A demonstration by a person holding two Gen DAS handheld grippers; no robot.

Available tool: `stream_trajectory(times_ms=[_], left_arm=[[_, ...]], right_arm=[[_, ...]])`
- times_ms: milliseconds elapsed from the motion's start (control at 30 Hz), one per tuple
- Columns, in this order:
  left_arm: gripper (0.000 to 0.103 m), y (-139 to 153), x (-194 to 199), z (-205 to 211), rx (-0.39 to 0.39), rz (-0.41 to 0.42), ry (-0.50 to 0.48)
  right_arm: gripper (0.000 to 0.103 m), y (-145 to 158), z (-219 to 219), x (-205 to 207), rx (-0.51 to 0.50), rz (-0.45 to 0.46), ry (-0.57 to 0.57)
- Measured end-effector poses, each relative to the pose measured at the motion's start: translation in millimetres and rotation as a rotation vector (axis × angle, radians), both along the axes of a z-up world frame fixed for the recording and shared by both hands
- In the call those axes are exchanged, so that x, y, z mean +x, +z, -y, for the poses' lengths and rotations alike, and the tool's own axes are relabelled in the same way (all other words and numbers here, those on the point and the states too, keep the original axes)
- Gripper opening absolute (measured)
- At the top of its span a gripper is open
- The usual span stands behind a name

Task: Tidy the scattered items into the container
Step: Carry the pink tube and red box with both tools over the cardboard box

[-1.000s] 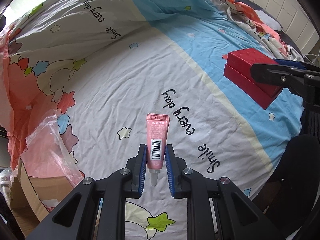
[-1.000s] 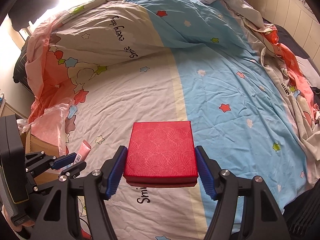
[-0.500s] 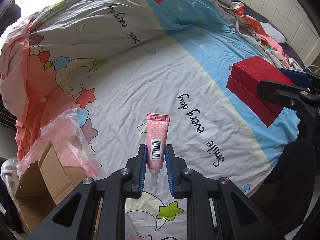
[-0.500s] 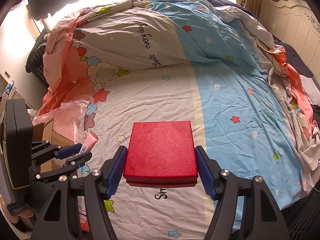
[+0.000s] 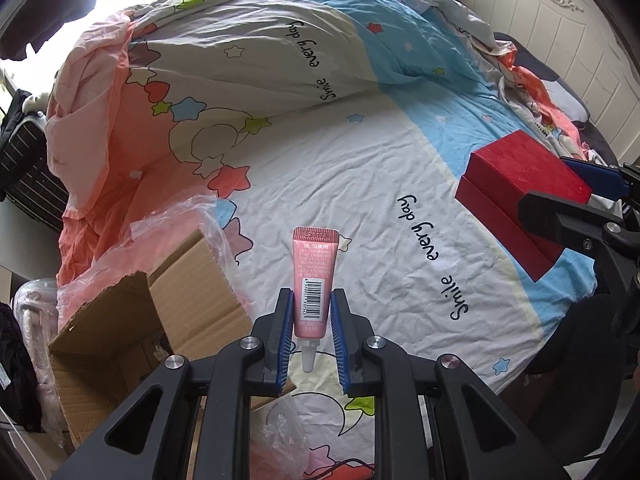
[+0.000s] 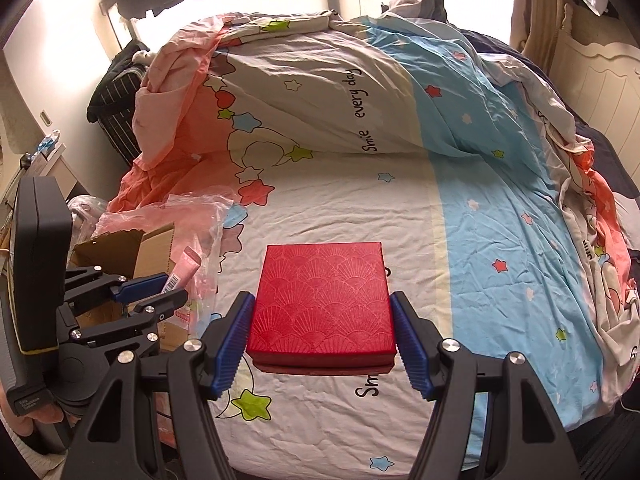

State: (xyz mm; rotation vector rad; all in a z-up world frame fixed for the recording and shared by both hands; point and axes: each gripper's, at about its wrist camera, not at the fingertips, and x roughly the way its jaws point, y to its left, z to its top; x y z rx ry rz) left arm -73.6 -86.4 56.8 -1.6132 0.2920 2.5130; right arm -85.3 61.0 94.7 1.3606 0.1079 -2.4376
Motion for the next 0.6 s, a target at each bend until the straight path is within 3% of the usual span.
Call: stream_trajectory(times_ms=[600], left_arm=[[0.019,19,43,91,0.035,-0.032,0.176]], right_arm=[[0.064,13,93,35,0.007,-0.032,0.169]])
